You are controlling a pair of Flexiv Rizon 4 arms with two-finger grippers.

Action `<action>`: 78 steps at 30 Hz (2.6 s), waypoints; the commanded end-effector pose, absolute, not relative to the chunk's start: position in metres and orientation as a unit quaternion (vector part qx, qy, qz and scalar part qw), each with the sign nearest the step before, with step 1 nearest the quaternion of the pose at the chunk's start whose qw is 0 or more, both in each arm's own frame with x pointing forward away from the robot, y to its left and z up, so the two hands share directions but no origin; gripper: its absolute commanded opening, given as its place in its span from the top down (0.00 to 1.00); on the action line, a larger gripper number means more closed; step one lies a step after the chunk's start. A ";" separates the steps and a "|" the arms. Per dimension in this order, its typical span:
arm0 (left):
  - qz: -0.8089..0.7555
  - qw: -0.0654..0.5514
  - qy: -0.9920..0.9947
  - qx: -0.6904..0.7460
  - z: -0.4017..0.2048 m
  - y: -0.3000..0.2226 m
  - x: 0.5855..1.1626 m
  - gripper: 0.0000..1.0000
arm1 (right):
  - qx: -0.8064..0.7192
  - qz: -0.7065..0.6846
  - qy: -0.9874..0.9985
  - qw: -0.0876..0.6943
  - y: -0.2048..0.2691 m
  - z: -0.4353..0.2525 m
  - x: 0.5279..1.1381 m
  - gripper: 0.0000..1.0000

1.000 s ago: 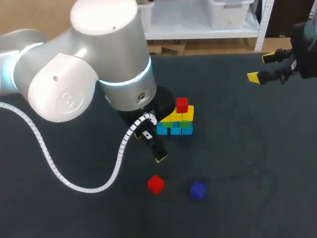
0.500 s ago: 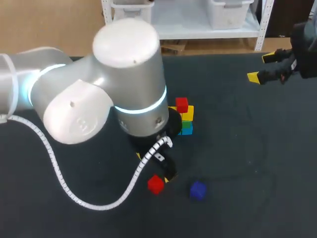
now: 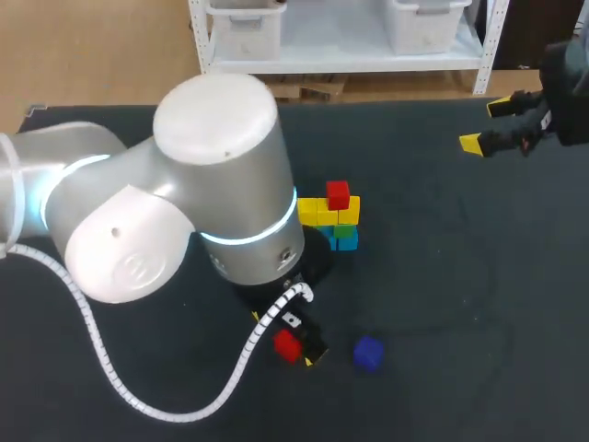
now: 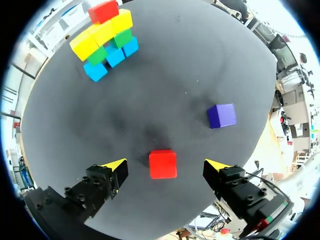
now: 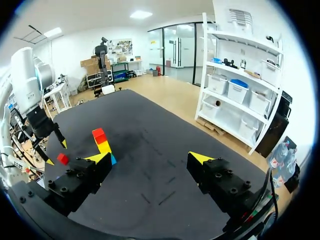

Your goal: Place the blue cubes, place green cubes on the blue cubes, place the yellow cubes on the green cubes, then place the red cubes on the yellow cubes, and place purple cube on the red cubes.

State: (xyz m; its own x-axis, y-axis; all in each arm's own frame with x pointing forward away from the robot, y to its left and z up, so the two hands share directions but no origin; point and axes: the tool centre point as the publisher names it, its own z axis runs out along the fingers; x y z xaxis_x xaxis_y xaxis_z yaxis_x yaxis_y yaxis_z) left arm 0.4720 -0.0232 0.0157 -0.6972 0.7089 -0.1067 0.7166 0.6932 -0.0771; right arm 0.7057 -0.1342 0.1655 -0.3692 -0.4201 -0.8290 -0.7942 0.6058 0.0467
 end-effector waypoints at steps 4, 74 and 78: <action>-0.070 0.027 0.919 0.388 0.002 -0.022 0.474 0.00 | -0.382 0.229 0.794 0.414 -0.135 0.164 0.706 0.00; -0.017 0.035 0.691 0.722 0.133 0.002 0.644 1.00 | -0.382 0.229 0.794 0.414 -0.135 0.164 0.706 0.00; -0.018 0.029 0.672 0.740 0.136 -0.013 0.657 1.00 | -0.382 0.229 0.794 0.414 -0.135 0.164 0.706 0.00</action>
